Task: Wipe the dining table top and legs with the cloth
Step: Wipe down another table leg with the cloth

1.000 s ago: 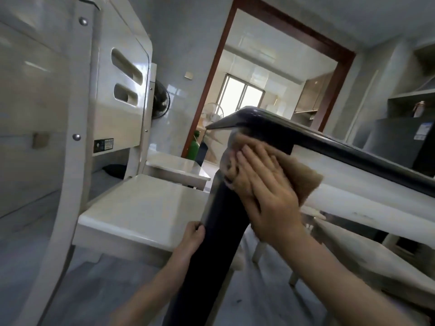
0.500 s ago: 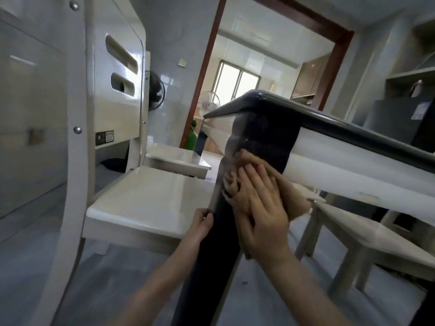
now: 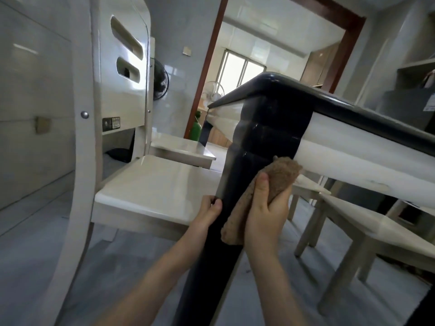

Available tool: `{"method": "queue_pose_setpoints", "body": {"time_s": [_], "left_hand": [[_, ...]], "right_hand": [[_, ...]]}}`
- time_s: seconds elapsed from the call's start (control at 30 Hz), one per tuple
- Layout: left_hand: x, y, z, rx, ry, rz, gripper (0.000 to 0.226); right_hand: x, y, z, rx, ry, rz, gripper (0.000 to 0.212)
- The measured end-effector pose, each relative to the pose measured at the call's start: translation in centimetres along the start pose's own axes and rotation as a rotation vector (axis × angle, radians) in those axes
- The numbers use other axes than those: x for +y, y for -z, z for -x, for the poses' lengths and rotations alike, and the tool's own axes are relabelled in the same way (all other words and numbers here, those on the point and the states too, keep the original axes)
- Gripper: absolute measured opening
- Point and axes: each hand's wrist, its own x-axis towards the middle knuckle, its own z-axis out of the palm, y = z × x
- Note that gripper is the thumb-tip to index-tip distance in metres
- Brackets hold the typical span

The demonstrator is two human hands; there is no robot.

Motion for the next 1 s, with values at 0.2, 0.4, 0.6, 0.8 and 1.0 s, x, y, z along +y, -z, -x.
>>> {"method": "queue_pose_setpoints", "body": {"time_s": [0.2,0.4,0.6,0.8,1.0], "left_hand": [[1.5,0.1,1.3,-0.005,0.063,0.084,0.04],[3.0,0.9,2.7,-0.087,0.048,0.097,0.04],[0.3,2.1,6.5,-0.328,-0.026,0.472,0.044],[0.1,2.3,6.6,-0.304,-0.033,0.431,0.053],[1.0,2.6,6.9,-0.29,-0.035,0.336,0.04]], "right_hand": [[11.6,2.3,14.6,-0.11,-0.353,0.16,0.049],[16.3,4.4,20.8,-0.186,-0.661,0.171,0.035],[5.8,1.4,8.8,-0.084,-0.172,-0.041,0.046],[9.5,1.6,14.2,-0.055,-0.185,-0.035,0.064],[17.1,4.0,24.0,-0.125,-0.62,0.049,0.052]]}}
